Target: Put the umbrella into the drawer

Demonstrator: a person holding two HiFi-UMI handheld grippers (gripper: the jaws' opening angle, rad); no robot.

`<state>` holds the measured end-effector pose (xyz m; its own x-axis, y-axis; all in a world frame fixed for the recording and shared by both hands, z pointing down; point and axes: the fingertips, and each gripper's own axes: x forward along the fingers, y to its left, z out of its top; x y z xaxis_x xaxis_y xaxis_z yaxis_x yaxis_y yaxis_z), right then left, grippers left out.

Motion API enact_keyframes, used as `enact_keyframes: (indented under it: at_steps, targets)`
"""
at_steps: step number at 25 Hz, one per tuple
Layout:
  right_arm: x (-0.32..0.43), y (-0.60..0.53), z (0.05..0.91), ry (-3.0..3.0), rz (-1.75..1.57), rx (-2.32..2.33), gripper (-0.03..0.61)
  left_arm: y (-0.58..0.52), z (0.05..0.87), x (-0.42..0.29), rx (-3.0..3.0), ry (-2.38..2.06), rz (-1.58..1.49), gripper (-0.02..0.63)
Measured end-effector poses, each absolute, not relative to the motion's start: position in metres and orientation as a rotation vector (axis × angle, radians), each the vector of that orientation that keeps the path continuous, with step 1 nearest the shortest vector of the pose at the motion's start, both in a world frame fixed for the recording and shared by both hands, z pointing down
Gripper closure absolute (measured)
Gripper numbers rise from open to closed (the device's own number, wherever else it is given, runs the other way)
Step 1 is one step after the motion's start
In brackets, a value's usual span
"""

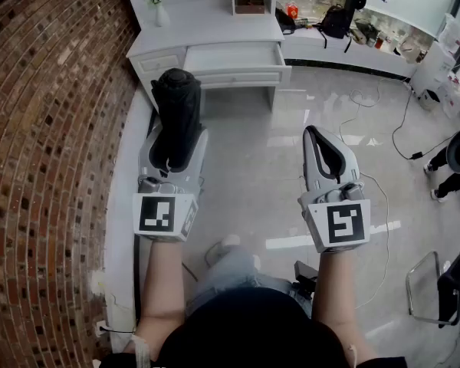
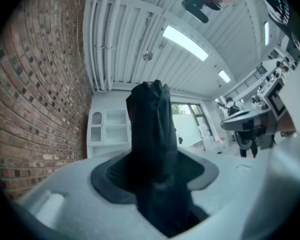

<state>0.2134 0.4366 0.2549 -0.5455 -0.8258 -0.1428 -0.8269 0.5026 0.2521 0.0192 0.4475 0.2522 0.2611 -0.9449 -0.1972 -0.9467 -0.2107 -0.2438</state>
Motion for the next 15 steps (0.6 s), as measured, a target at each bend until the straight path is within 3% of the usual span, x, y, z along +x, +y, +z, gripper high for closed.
enact_keyframes:
  at_steps: [15]
  targets:
    - [0.215,0.430,0.252,2.730,0.441,-1.445,0.574,0.445,0.257,0.000,-2.176,1.820,0.013,0.371]
